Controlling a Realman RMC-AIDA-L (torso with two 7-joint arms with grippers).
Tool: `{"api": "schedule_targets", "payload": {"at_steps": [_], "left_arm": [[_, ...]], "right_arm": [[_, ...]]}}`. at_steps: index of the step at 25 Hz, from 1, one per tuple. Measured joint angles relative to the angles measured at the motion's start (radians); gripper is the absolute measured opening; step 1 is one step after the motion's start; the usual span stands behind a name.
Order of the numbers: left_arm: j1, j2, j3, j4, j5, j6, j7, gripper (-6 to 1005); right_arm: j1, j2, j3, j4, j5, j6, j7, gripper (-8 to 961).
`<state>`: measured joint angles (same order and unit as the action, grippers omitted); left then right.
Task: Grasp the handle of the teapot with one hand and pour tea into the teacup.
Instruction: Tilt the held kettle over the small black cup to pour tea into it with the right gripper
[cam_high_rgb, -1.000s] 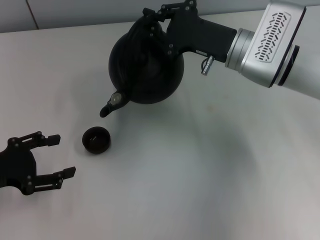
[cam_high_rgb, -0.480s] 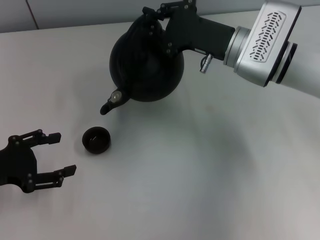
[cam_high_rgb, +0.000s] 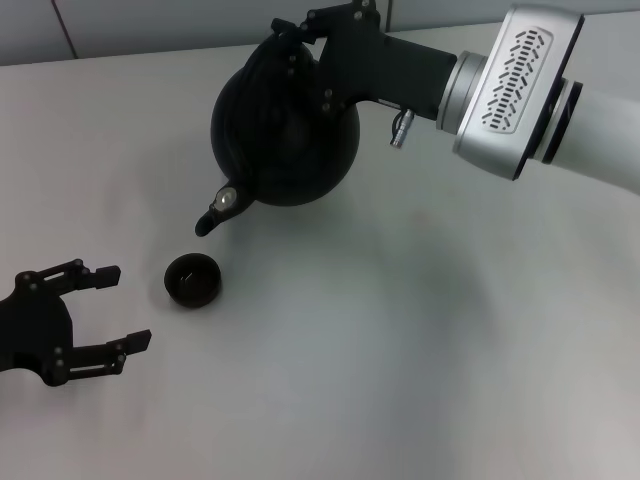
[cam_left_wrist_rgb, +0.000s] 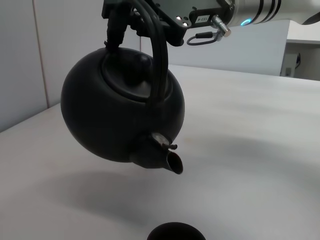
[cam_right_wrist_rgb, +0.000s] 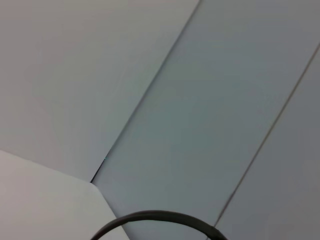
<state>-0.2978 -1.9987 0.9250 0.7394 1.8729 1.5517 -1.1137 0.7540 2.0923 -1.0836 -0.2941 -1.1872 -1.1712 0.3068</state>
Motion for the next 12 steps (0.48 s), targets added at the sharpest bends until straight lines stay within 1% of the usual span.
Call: {"api": "schedule_targets", "payload": {"at_steps": [2,12], "left_arm": [[0.002,0.0,0.0,0.0,0.0,0.0,0.0,847],[0.003,0.0,0.0,0.0,0.0,0.001,0.0,847]], "right_arm": [[0.004,0.0,-0.016,0.001,0.0,0.0,-0.012,115],[0.004,0.0,-0.021,0.003,0.0,0.0,-0.054,114]]}}
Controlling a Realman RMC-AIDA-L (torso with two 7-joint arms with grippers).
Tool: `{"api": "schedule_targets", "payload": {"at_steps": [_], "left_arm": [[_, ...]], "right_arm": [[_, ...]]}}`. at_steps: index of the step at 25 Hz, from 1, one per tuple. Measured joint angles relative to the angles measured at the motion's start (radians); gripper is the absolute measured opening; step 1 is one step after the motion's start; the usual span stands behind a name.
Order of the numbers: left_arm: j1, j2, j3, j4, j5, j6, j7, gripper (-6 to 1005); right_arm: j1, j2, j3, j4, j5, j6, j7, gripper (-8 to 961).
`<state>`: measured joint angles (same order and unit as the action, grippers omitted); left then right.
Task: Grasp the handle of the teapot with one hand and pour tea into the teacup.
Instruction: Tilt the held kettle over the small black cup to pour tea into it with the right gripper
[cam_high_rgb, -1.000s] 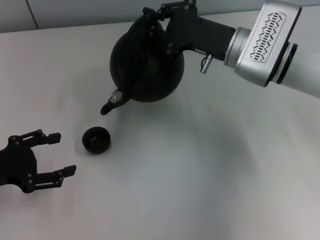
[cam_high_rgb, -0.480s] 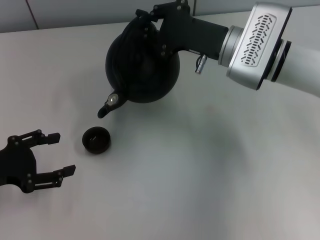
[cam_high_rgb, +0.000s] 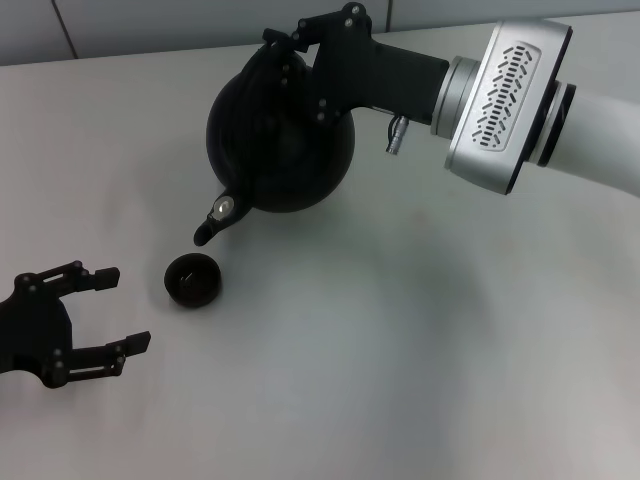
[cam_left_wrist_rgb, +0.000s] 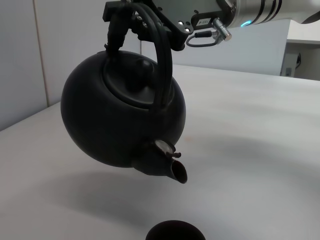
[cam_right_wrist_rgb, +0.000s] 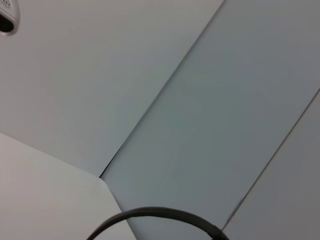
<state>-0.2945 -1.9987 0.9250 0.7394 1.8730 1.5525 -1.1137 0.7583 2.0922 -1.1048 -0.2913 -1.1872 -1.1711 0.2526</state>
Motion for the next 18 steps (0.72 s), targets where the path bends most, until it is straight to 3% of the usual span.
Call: {"api": "schedule_targets", "payload": {"at_steps": [18], "left_arm": [[-0.001,-0.006,0.0,0.0,0.0,0.0,-0.001,847]], "right_arm": [[0.001,0.0,-0.003,0.004,0.001,0.0,-0.074,101]]}}
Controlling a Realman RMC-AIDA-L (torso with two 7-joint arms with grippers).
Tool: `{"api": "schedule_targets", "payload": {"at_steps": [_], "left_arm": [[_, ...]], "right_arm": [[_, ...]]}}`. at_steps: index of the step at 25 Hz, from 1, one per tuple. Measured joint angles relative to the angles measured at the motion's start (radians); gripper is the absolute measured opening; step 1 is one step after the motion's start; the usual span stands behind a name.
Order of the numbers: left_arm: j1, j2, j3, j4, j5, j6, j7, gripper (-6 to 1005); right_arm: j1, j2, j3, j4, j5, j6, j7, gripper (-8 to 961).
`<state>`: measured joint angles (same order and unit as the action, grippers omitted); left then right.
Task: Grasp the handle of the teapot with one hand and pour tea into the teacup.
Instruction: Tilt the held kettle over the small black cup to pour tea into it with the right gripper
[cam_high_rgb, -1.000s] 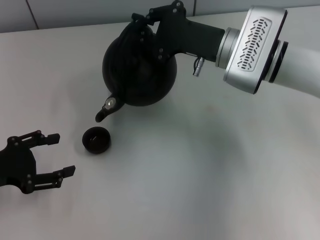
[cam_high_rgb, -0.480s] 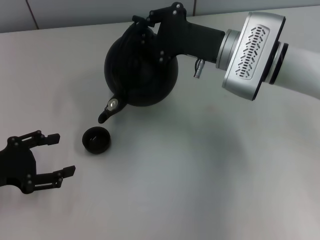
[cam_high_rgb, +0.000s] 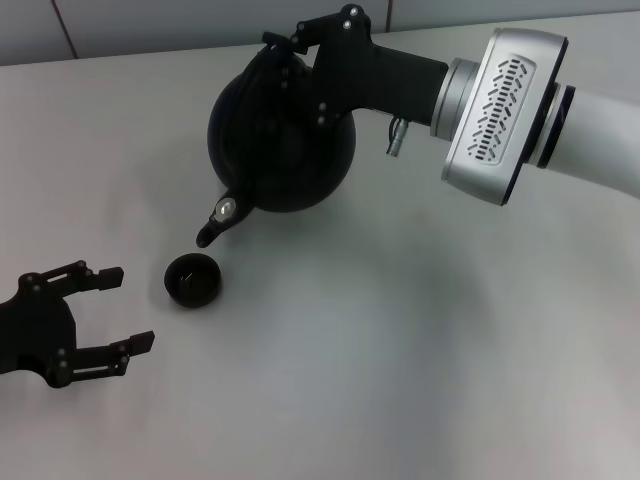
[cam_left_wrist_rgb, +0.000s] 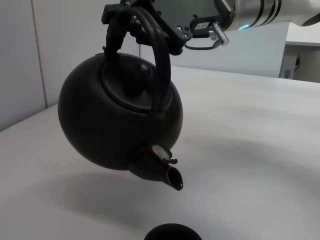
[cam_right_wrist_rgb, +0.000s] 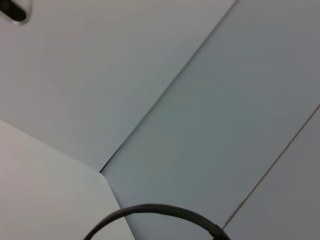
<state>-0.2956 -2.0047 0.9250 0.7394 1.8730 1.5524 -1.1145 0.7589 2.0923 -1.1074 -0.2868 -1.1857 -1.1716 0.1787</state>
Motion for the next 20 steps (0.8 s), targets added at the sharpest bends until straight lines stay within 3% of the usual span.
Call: {"api": "schedule_targets", "payload": {"at_steps": [20], "left_arm": [[0.003,-0.002,0.0,-0.001,0.0,-0.006,-0.001,847]], "right_arm": [[0.005,0.0,-0.025,-0.006,0.0,0.004,-0.078,91]]}}
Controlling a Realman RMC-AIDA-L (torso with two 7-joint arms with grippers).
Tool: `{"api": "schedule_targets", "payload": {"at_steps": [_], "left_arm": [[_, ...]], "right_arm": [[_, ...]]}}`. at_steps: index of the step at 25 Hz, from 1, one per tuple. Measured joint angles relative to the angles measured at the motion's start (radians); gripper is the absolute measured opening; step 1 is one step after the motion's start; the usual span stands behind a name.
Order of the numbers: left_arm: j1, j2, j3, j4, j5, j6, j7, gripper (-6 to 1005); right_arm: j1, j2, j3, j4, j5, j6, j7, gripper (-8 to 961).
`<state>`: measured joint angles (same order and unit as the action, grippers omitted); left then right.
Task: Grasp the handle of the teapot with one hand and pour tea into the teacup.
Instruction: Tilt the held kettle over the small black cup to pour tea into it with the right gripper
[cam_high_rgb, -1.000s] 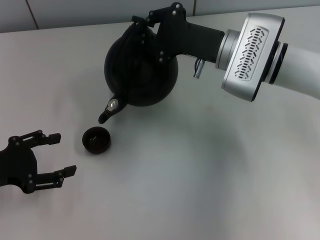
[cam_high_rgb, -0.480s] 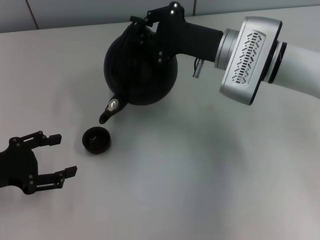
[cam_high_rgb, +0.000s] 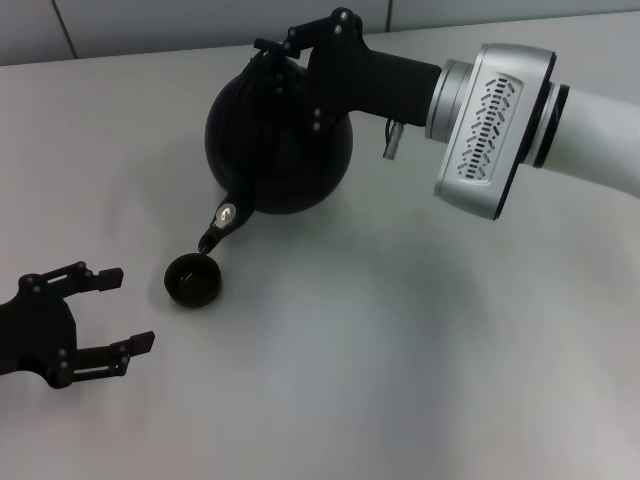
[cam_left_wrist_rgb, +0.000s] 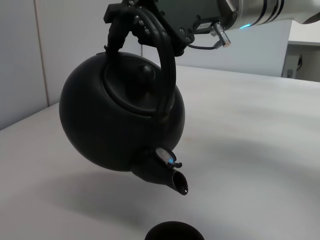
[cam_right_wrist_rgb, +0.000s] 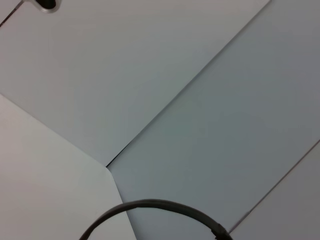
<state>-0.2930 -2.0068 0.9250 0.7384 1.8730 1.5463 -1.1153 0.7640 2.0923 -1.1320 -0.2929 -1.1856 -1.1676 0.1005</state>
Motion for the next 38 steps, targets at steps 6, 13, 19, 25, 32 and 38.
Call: {"api": "schedule_targets", "payload": {"at_steps": [6,13,19,25,32,38], "left_arm": [[0.001,-0.001,0.0,-0.001,0.0,0.0,0.0,847],[0.002,-0.002,0.0,-0.001,0.0,-0.002,0.0,847],[0.002,-0.003,0.0,0.0,0.0,-0.002,0.0,847],[0.001,-0.007,0.0,0.0,0.0,-0.004,0.0,847],[0.001,-0.009,0.0,0.001,0.0,-0.014,0.0,847],[0.004,-0.009,0.0,-0.001,0.0,-0.02,0.001,847]], "right_arm": [[0.001,0.0,-0.013,0.001,0.0,0.005,-0.036,89],[0.001,0.0,-0.023,0.001,0.0,0.006,-0.048,86],[0.002,0.0,-0.023,-0.004,0.0,0.007,-0.052,85],[0.002,0.0,-0.023,-0.008,0.0,0.008,-0.075,84],[0.009,0.0,-0.023,-0.011,0.0,0.008,-0.076,83],[0.014,0.0,-0.024,-0.011,0.001,0.008,-0.077,82]]}}
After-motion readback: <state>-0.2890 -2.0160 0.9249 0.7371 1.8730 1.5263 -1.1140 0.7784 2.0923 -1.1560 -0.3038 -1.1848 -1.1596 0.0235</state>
